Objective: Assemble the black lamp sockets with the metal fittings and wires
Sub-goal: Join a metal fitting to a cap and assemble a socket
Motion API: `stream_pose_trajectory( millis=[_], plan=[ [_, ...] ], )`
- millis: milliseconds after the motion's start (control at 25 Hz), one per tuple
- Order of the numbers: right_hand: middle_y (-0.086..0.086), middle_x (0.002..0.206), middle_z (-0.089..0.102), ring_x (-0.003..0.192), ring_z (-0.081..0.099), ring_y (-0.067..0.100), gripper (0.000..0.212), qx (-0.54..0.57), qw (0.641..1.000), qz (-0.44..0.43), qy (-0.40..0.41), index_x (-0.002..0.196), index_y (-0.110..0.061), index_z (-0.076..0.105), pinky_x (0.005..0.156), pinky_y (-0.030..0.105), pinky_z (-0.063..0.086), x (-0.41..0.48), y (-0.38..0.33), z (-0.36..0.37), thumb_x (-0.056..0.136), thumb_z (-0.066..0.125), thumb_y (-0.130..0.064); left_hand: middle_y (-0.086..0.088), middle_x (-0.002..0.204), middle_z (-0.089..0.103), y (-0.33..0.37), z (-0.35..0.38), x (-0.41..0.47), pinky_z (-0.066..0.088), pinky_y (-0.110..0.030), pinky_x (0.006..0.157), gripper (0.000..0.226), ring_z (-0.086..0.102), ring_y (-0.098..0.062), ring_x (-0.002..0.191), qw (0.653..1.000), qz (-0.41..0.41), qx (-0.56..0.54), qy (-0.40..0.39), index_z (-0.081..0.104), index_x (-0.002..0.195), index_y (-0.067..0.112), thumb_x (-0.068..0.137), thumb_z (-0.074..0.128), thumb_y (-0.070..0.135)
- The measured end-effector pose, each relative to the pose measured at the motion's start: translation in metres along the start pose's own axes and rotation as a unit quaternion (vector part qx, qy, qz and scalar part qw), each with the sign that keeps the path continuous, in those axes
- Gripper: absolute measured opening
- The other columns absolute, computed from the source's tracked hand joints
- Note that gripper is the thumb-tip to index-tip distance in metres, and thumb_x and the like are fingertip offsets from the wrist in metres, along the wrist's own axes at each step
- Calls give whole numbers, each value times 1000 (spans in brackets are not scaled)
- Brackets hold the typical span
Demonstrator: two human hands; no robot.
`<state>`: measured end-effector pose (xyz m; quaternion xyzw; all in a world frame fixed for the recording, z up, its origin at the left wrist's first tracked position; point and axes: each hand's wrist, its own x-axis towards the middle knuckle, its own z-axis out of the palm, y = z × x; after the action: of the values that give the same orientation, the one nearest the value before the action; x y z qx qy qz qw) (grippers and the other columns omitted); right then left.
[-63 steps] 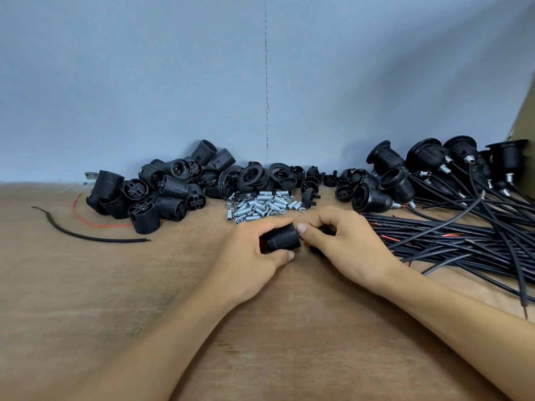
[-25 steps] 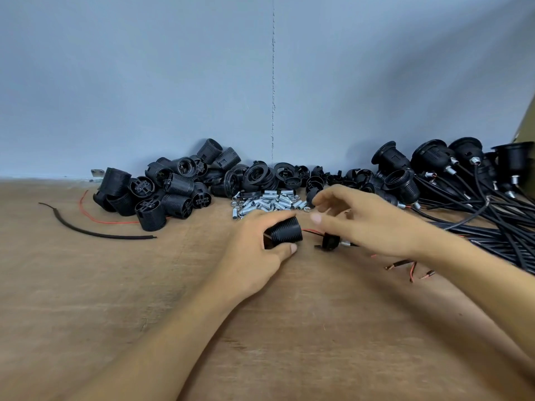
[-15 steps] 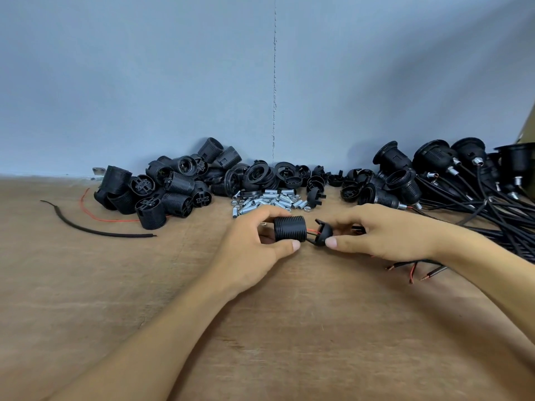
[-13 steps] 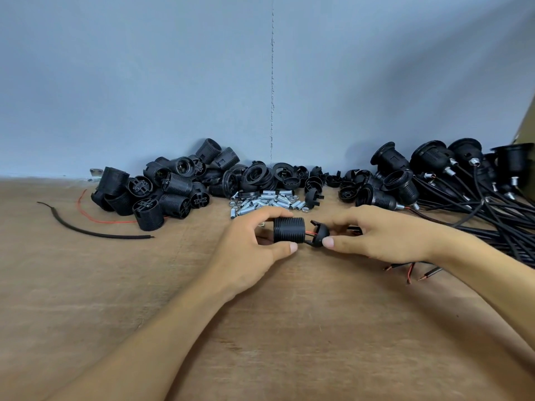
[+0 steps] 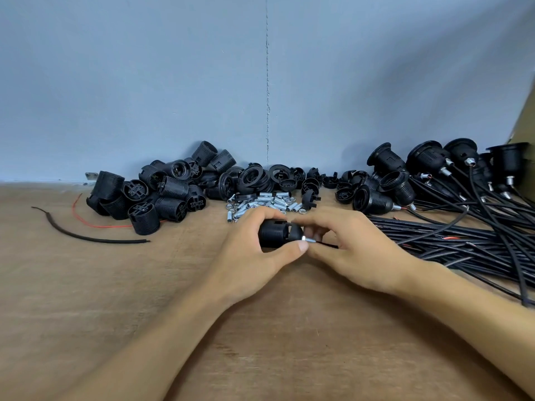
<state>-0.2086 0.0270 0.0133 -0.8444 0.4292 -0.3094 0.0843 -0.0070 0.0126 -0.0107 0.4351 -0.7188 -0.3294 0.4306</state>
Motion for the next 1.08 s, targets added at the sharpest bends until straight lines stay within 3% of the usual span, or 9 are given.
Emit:
stream_pose_trajectory(
  millis=[240, 440, 720, 920, 1000, 1080],
  plan=[
    [-8, 95, 61, 88, 56, 6, 40, -27, 998, -23, 50, 128, -20, 65, 81, 25, 47, -3, -7, 10, 89, 72, -20, 8, 106, 66, 0, 4, 0, 51, -30, 90, 42, 62, -4, 102, 1000, 19, 10, 14, 61, 104, 37, 72, 64, 64],
    [-18, 99, 65, 93, 61, 3, 47, 16, 999, 25, 21, 131, -32, 59, 77, 17, 46, -4, -6, 11, 86, 72, -38, 16, 101, 60, 0, 5, -2, 38, -7, 76, 38, 56, 7, 99, 998, 26, 34, 38, 57, 99, 41, 69, 63, 65],
    [-15, 85, 66, 82, 62, 6, 37, 5, 998, 23, 57, 122, -30, 65, 72, 21, 48, -4, -5, 15, 86, 70, -23, 19, 101, 59, -3, 8, 0, 42, -17, 75, 39, 59, 3, 94, 998, 2, 20, 61, 52, 93, 53, 63, 71, 68],
    [-22, 83, 66, 79, 62, -1, 32, 35, 996, 40, 71, 116, -32, 67, 68, 9, 42, -5, -5, 17, 86, 74, -23, 8, 104, 67, -4, 6, 1, 49, -24, 78, 42, 65, -3, 93, 998, -16, -14, 59, 52, 92, 55, 60, 75, 67],
    [-23, 87, 65, 81, 61, 0, 32, 30, 996, 41, 72, 118, -34, 66, 69, 13, 45, -5, -7, 16, 87, 71, -30, 5, 102, 71, -3, 5, 1, 52, -27, 81, 43, 68, -5, 93, 998, -28, -27, 54, 53, 93, 54, 60, 77, 67],
    [-20, 91, 66, 86, 62, 4, 36, 0, 998, 34, 62, 123, -36, 62, 74, 26, 51, -6, -11, 14, 87, 63, -41, 6, 96, 75, -3, 4, 2, 55, -32, 84, 43, 71, -7, 91, 997, -49, -50, 36, 55, 92, 53, 58, 79, 65]
  ],
)
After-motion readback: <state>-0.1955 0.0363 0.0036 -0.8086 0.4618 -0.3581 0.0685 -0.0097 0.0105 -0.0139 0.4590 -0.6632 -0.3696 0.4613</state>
